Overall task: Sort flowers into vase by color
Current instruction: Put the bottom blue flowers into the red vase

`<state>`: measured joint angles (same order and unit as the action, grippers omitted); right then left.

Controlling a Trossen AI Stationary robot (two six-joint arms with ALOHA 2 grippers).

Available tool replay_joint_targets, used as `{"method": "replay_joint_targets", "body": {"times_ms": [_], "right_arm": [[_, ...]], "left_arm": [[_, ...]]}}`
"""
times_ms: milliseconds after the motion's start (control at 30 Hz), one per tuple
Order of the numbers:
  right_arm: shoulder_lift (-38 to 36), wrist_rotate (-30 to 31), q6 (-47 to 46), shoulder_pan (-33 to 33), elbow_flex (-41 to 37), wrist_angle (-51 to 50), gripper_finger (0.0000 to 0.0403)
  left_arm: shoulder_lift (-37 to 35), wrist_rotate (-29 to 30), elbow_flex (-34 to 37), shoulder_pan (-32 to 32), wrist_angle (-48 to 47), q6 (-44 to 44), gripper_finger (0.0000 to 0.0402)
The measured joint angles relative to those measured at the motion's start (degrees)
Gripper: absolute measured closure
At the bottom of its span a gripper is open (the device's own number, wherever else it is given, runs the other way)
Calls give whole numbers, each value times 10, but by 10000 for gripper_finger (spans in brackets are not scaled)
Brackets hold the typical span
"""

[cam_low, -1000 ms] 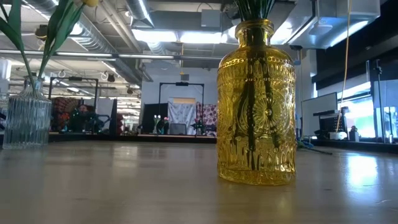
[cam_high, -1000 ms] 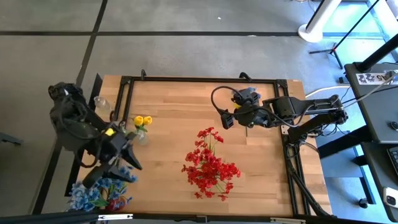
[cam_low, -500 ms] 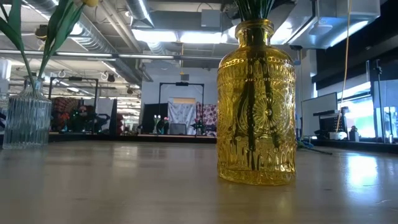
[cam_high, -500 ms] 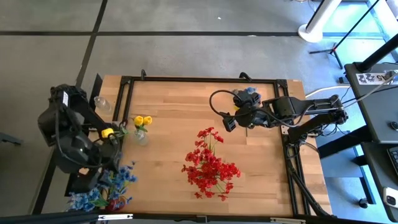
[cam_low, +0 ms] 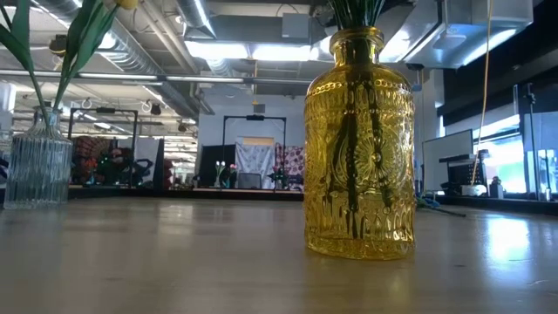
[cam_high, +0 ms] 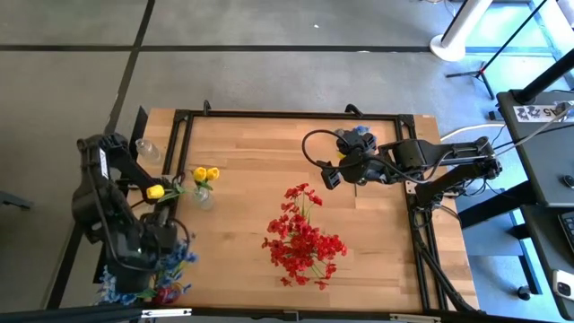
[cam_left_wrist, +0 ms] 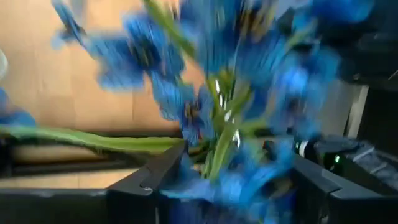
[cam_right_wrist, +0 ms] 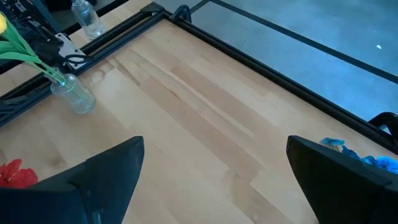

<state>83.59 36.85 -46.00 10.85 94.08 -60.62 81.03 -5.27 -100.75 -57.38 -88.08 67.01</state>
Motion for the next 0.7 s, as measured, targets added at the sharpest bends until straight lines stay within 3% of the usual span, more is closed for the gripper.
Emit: {"method": "replay_joint_targets", "body": {"times_ms": [167,400,700], "right_arm": [[0,1,0,0,0,0,11],[0,12,0,0,0,0,11],[0,17,0,0,0,0,11]], "left_arm": [[0,-20,22,-32,1,32,254],[0,1,29,-61,3,80,382],[0,5,29,-76,67,108,396]]}}
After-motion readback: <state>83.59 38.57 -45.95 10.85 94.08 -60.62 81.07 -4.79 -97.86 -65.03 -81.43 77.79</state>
